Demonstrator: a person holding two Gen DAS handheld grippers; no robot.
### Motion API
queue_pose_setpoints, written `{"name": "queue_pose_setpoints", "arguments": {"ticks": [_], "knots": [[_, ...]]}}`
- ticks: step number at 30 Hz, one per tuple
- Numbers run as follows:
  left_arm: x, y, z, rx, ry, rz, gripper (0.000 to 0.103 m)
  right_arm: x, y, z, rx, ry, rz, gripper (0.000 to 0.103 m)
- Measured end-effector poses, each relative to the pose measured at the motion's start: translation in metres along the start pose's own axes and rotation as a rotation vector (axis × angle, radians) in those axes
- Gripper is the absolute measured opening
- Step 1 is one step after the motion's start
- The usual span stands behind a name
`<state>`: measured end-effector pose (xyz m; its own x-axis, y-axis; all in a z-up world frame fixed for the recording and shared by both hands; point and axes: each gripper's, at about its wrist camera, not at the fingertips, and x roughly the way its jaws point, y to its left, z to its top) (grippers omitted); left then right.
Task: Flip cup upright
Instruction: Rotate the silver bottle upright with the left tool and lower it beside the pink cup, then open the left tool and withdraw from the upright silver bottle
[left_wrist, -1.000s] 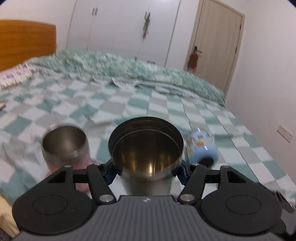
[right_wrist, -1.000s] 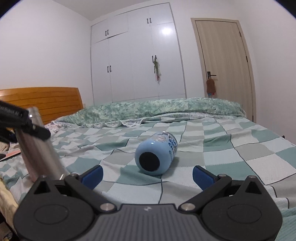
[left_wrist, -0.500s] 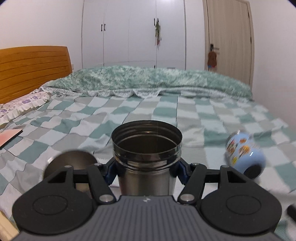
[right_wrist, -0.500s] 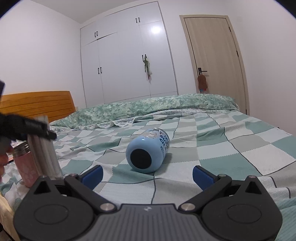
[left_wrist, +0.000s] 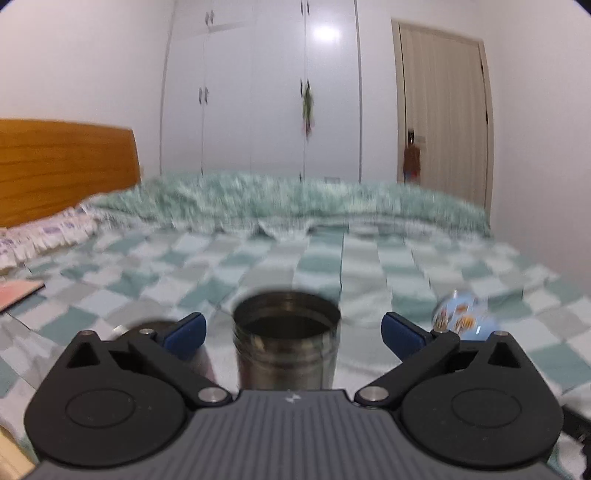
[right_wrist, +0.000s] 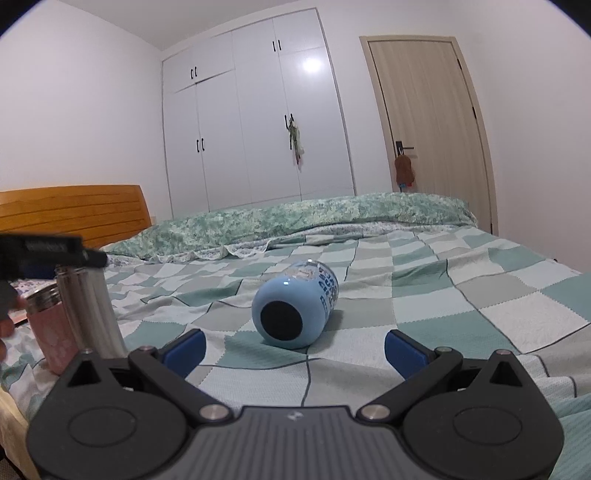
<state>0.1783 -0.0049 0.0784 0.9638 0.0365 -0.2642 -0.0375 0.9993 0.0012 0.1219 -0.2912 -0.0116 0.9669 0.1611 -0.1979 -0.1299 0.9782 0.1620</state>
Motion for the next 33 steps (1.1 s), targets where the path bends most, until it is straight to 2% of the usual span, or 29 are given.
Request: {"name": "queue_pose_setpoints", "arguments": {"ticks": [4, 7, 15, 21, 25, 33], "knots": [[-0.038, 0.002, 0.006, -0.01, -0.092, -0.026, 0.103, -0.012, 0.002, 0.001, -0.009, -0.008, 0.003, 0.103], [-0.06, -0.001, -0.005, 0.003, -0.122, -0.051, 0.103, -0.023, 0.005, 0.001, -0.018, -0.005, 0.008, 0.103], [-0.08, -0.006, -0.063, -0.047, -0.033, -0.101, 0.103, -0.052, 0.018, -0.009, -0.063, 0.022, 0.024, 0.103], [-0.096, -0.013, -0.102, -0.023, -0.015, -0.139, 0.103, -0.066, 0.028, -0.024, -0.102, 0.03, 0.013, 0.103], [-0.104, -0.012, -0.111, -0.014, -0.049, -0.122, 0.103, -0.07, 0.031, -0.031, -0.115, 0.007, -0.01, 0.103], [-0.111, -0.011, -0.115, -0.005, -0.071, -0.109, 0.103, -0.074, 0.04, -0.035, -0.161, -0.015, -0.02, 0.103]]}}
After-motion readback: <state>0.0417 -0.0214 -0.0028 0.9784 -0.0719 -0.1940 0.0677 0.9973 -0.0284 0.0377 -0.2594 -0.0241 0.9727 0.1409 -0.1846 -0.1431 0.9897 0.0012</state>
